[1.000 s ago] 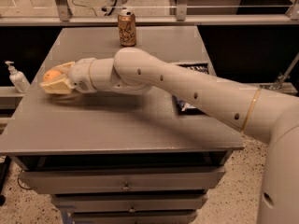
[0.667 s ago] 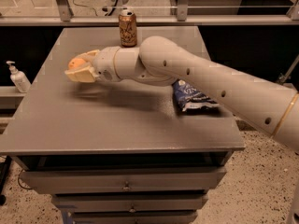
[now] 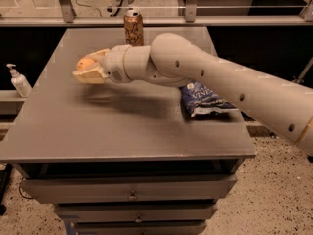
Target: Move orange near orange can
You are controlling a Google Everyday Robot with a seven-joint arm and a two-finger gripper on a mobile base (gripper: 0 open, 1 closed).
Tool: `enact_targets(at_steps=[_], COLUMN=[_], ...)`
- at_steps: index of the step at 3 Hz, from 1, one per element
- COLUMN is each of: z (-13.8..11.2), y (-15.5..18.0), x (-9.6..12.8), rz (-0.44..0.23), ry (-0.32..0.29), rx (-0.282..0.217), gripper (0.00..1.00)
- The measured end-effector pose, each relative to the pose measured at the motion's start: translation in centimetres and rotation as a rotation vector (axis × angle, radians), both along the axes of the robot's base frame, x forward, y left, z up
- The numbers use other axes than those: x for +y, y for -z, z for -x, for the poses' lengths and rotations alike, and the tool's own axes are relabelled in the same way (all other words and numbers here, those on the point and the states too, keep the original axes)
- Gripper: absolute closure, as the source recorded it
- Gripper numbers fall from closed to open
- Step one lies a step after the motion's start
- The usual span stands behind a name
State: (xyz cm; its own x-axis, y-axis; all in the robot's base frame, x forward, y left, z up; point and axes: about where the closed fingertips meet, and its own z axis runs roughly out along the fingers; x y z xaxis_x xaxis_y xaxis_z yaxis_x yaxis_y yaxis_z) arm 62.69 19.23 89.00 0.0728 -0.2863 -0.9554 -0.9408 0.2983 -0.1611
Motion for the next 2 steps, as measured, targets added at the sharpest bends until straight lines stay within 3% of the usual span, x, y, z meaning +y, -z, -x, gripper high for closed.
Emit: enact_targets(at_steps=[1,2], z=[-1.0,-2.8], y=[-2.0,-4.8], x=[-4.7,-11.9], rz=[0.061,0.120], ry=[0.082,0.197], rx=[-0.056,-0.124], gripper=[1.00,1.00])
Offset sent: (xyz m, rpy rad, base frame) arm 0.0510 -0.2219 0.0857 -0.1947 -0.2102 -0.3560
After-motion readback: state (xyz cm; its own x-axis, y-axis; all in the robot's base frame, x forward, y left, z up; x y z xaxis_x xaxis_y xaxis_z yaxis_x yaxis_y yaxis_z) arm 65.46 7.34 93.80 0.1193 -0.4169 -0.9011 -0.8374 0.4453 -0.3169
